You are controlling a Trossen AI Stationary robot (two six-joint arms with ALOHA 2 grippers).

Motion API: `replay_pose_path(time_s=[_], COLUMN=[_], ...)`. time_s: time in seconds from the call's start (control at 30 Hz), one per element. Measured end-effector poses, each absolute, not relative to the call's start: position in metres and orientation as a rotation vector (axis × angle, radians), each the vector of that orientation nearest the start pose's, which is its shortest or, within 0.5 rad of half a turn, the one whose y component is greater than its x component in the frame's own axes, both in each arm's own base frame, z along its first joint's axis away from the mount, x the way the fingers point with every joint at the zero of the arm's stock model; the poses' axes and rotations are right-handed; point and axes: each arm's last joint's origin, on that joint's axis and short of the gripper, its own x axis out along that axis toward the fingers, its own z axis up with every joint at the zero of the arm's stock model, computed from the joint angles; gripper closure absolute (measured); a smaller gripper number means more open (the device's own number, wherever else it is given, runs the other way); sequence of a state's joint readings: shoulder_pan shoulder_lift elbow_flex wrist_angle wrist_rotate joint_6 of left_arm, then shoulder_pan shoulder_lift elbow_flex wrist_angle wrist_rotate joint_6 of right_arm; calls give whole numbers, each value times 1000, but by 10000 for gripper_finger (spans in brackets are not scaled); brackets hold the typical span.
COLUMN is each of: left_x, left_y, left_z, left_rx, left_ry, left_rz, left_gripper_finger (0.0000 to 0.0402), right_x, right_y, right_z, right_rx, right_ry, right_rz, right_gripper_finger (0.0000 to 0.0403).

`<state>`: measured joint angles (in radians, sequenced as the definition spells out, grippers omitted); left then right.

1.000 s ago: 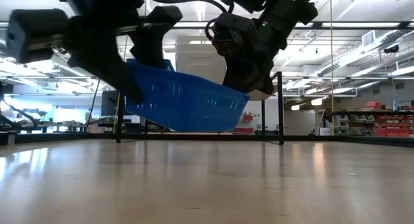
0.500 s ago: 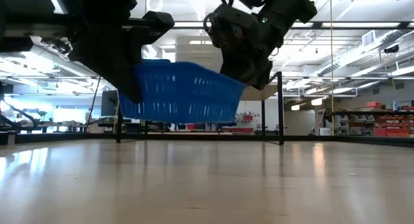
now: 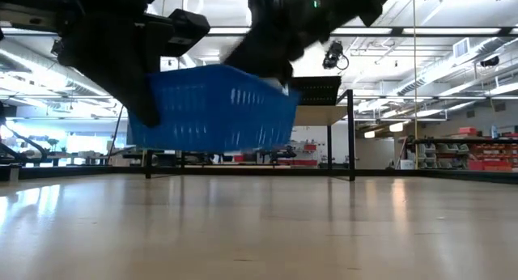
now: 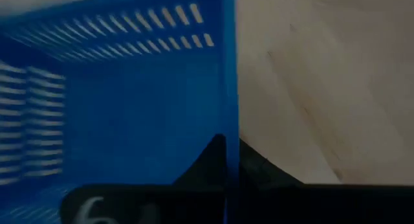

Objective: Stack baskets on shelf by color
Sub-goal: Stack the blue bin into the blue bin on the shelf

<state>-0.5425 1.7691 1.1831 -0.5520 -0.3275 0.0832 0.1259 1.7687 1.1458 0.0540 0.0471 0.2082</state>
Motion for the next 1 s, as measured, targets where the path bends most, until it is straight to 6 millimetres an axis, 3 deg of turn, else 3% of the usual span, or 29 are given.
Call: replay_pose_path(time_s=[0.17, 0.33, 0.57, 0.8, 1.0], left_x=[301, 295, 281, 241, 216], left_y=[-168, -159, -144, -120, -88], left_z=[189, 192, 232, 296, 346], left_rx=[557, 574, 494, 496, 482], left_ry=[1067, 1122, 1042, 1043, 1023], left_rz=[-180, -86, -27, 134, 293], left_gripper_finger=[400, 400, 400, 400, 400], right_x=[381, 361, 316, 294, 298], right_y=[52, 62, 76, 92, 101], right_z=[240, 277, 327, 327, 309], right_rx=[131, 42, -23, -83, -56], right_ry=[465, 373, 299, 406, 501], right_rz=[76, 154, 132, 80, 74], right_gripper_finger=[228, 226, 228, 229, 229])
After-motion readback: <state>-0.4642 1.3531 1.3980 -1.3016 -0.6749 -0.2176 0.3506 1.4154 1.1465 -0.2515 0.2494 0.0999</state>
